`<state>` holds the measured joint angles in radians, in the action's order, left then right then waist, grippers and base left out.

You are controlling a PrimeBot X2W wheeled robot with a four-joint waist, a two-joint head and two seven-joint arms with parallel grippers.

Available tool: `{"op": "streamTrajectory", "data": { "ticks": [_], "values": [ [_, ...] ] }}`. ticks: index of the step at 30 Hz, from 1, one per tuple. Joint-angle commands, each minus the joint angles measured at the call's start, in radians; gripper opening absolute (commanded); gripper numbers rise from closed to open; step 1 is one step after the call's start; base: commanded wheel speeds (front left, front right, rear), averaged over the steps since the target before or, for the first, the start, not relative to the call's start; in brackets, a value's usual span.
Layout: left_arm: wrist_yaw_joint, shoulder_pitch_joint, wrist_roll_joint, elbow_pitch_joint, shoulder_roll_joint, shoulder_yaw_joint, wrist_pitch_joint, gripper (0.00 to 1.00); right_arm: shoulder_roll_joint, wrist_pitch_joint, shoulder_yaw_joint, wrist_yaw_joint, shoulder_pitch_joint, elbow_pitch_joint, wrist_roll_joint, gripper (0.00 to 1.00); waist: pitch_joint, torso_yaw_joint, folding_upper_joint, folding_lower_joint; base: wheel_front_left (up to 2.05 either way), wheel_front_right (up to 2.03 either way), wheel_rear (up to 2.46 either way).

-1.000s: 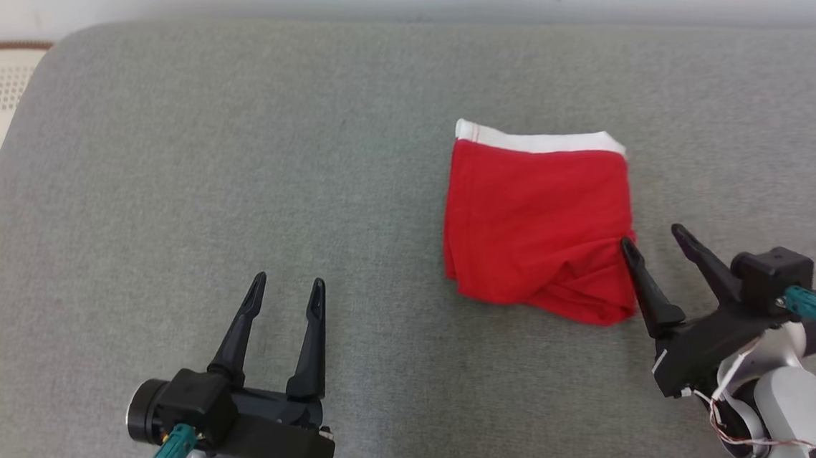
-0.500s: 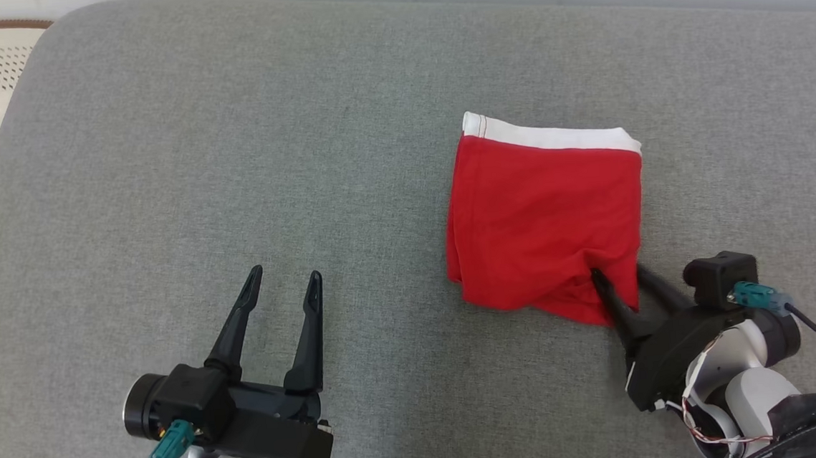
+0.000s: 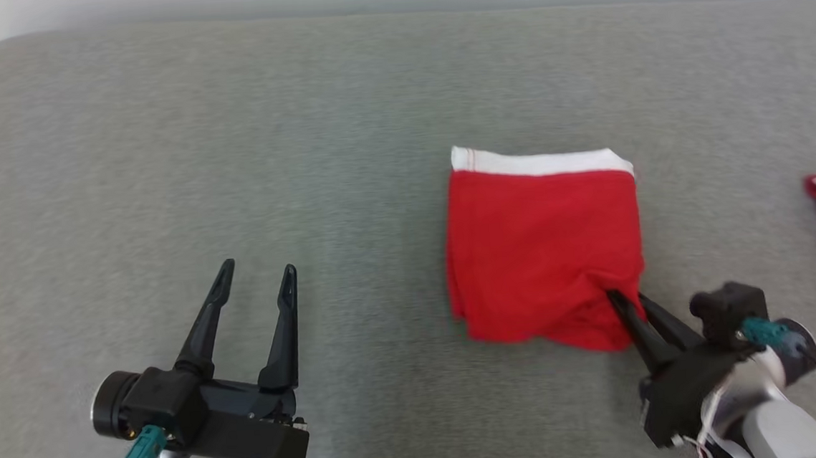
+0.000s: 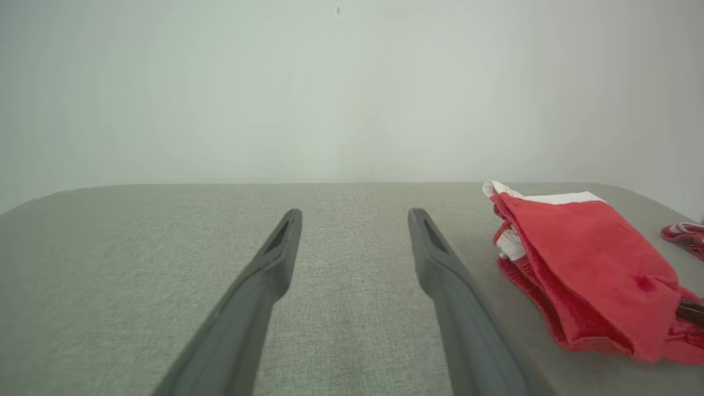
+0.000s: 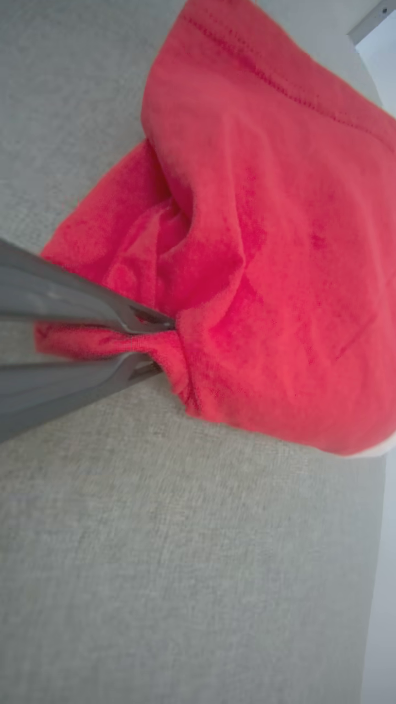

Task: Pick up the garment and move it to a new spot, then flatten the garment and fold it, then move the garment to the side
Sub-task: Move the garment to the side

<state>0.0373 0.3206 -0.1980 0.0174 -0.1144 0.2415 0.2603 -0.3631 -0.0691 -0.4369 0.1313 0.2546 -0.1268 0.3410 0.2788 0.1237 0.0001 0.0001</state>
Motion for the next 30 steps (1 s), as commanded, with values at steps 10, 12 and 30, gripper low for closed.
{"op": "streamTrajectory", "data": {
  "ticks": [10,12,30],
  "values": [
    [-0.001,0.003,0.027,-0.083,-0.054,0.002,-0.051,1.0,-0.11,-0.006,0.035,-0.001,-0.117,0.143,-0.07,0.0,0.046,-0.279,-0.0001,-0.0001,0.0,0.0,0.0],
    [-0.004,0.009,0.03,-0.1,-0.062,0.005,-0.065,1.0,-0.132,-0.007,0.037,-0.001,-0.123,0.166,-0.083,0.0,0.059,-0.319,-0.0001,-0.0001,0.0,0.0,0.0],
    [-0.018,0.093,0.04,-0.149,-0.084,0.041,-0.121,1.0,-0.14,0.112,0.2,-0.001,0.141,0.032,-0.069,0.0,0.173,-0.395,-0.0001,-0.0001,0.0,0.0,0.0]
  ]
}}
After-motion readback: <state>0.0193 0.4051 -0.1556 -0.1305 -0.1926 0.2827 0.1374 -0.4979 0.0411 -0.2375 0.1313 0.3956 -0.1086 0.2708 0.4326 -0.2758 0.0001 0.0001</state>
